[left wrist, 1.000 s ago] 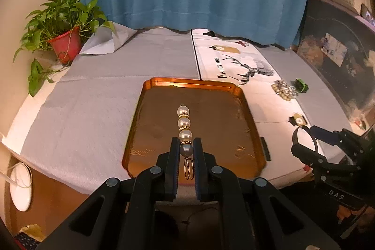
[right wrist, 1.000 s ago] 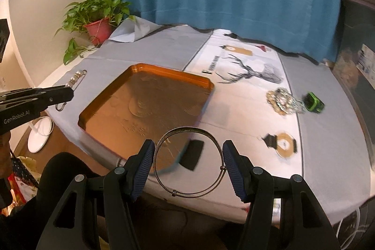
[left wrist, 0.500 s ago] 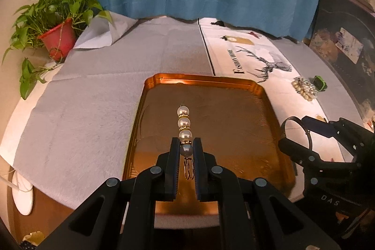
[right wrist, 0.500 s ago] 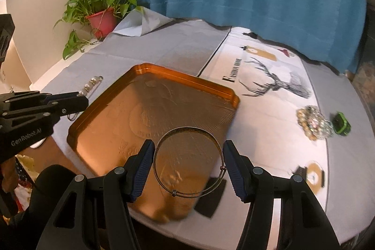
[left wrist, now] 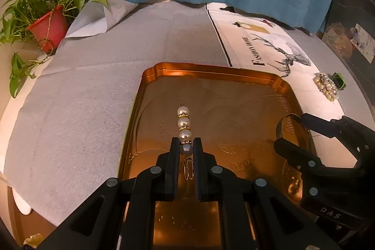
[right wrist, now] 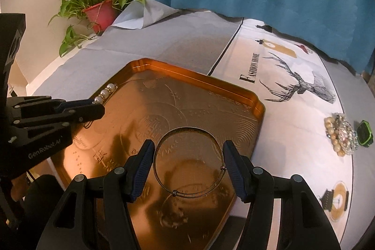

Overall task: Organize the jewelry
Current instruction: 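Carry the pearl clip and silver bangle to the copper tray and release both, then withdraw both tools from the tray, then grasp the beaded bracelet with the left tool while the right tool grasps the green watch, then carry the beaded bracelet and green watch to the copper tray and release both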

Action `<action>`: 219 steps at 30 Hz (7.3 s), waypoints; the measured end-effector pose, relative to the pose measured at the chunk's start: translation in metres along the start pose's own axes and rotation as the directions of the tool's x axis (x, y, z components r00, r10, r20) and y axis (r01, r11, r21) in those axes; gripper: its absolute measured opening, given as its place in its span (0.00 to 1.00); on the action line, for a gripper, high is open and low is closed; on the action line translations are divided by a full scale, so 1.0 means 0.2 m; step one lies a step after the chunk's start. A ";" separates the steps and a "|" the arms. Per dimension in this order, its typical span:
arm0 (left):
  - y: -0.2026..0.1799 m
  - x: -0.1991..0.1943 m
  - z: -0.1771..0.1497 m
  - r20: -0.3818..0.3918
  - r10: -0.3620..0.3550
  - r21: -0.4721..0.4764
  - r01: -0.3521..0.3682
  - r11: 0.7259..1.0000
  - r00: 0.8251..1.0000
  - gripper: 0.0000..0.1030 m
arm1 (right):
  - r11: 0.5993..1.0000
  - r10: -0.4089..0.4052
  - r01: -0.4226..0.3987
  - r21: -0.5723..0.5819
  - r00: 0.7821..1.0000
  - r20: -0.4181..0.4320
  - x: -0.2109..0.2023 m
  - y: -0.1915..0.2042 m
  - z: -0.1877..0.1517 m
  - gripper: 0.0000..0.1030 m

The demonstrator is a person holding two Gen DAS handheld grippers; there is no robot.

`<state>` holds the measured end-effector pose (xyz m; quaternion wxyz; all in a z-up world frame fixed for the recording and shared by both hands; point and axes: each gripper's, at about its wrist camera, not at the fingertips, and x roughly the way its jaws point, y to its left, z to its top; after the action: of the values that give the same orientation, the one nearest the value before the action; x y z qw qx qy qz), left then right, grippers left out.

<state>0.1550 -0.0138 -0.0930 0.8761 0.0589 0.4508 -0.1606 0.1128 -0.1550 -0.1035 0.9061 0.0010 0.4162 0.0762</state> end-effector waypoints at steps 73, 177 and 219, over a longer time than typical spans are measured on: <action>-0.51 -0.96 -0.54 0.204 0.100 0.123 -0.127 0.984 0.974 0.90 | 0.970 -0.214 0.188 0.158 0.962 0.171 -1.15 -0.08 -0.68 0.80; -1.16 -0.48 0.25 -0.047 -0.360 0.215 0.361 0.907 0.932 0.07 | 0.891 -0.335 0.306 0.336 0.942 0.032 -0.95 -1.15 -0.45 0.56; -0.29 -1.06 -0.67 0.052 -0.244 -0.024 0.246 0.969 0.968 0.07 | 0.993 -0.113 0.112 0.037 0.993 0.020 -1.23 0.09 -0.83 0.57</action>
<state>-0.0830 0.0126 0.0028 0.8610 -0.0144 0.4356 -0.2621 -0.1734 -0.1810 -0.0249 0.9133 -0.0055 0.4068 0.0175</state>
